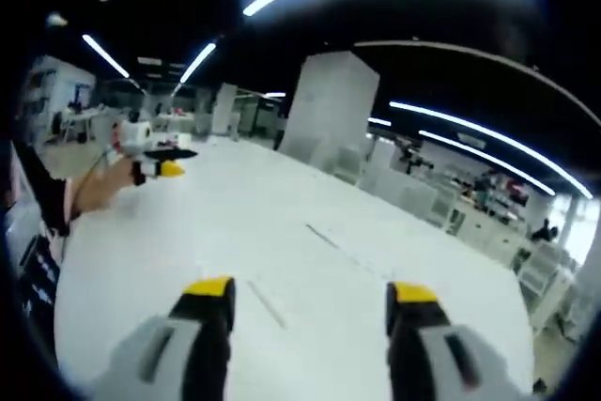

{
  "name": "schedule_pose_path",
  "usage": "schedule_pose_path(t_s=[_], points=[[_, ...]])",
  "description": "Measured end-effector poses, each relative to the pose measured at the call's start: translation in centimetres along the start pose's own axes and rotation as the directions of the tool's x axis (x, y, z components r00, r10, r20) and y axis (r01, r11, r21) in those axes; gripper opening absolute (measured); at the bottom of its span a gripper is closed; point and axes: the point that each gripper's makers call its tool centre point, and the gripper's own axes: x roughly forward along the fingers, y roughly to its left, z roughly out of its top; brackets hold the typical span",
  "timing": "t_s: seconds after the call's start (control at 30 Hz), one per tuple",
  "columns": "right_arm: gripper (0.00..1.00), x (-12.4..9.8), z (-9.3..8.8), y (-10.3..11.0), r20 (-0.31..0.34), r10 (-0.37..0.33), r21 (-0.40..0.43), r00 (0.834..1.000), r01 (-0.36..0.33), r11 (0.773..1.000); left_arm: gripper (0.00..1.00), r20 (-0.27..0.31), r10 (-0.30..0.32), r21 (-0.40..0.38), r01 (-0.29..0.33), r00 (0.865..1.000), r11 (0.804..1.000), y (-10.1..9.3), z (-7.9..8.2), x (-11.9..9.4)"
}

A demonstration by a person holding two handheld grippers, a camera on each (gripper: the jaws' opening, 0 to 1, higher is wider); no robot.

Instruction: Locate the socket holder cover, grip the socket holder cover, clip it into the socket holder slot.

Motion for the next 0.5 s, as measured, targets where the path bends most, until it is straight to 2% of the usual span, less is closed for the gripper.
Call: schedule_pose_path(t_s=[0.17,0.3,0.5], points=[[0.68,0.9,-0.8,1.6,-0.057,0.081,-0.046,0.995,-0.084,0.995,0.80,-0.004,0.001,-0.001,-0.001,1.000,1.000,0.0,-0.1,0.0],[0.68,1.5,-1.5,2.1,-0.101,0.103,-0.076,0.989,-0.111,0.991,0.80,0.001,0.003,-0.002,-0.003,1.000,1.000,0.0,0.0,0.0],[0.68,1.8,-1.7,2.5,-0.135,0.142,-0.095,0.981,-0.155,0.983,0.80,0.000,0.003,0.001,-0.003,1.000,1.000,0.0,0.0,0.1]])
